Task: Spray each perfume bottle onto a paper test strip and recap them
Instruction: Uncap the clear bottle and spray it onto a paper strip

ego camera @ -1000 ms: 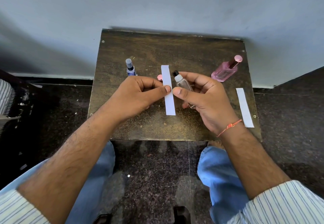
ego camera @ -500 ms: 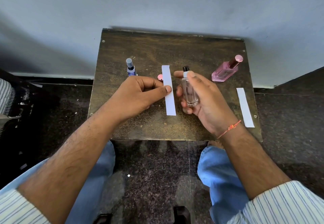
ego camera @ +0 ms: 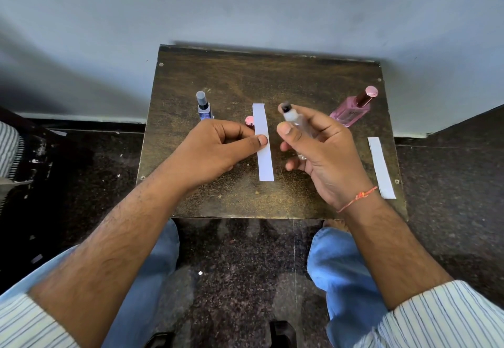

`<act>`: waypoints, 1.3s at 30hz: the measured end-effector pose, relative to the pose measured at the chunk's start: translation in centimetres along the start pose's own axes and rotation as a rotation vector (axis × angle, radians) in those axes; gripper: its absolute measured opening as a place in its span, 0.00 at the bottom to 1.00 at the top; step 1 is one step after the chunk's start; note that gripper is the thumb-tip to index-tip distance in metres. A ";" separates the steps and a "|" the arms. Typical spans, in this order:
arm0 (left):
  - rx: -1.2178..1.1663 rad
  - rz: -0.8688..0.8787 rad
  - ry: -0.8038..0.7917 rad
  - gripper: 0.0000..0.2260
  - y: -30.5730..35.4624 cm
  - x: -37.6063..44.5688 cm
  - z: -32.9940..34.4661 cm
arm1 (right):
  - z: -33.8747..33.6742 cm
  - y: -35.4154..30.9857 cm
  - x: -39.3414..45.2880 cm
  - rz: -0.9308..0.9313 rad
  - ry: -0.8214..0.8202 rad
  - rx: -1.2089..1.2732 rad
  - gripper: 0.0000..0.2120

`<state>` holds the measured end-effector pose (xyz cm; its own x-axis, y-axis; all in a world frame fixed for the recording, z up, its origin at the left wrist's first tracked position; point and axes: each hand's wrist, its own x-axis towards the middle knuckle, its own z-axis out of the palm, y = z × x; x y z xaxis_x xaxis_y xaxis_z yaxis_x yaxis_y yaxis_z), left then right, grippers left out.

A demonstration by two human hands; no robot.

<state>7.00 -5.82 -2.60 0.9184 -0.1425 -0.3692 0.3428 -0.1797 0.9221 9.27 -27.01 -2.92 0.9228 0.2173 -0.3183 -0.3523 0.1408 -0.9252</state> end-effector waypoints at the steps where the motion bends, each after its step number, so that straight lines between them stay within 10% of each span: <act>1: 0.003 -0.001 -0.003 0.08 0.0 0.0 0.0 | 0.0 0.0 0.0 -0.005 -0.002 -0.014 0.17; 17: 0.011 -0.018 -0.004 0.10 0.2 -0.1 0.1 | -0.6 -0.4 0.0 0.024 -0.115 -0.038 0.06; 27: 0.196 0.042 -0.037 0.08 -0.6 0.0 0.0 | 0.2 0.0 0.2 -0.064 0.153 -0.486 0.29; 39: 0.369 0.119 -0.090 0.10 -1.2 0.3 0.0 | 0.6 0.3 -0.7 -0.335 0.245 -0.776 0.11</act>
<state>6.86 -5.60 -3.84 0.9206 -0.2652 -0.2866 0.1262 -0.4925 0.8611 8.42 -26.50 -2.85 0.9976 0.0559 0.0421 0.0661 -0.5557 -0.8288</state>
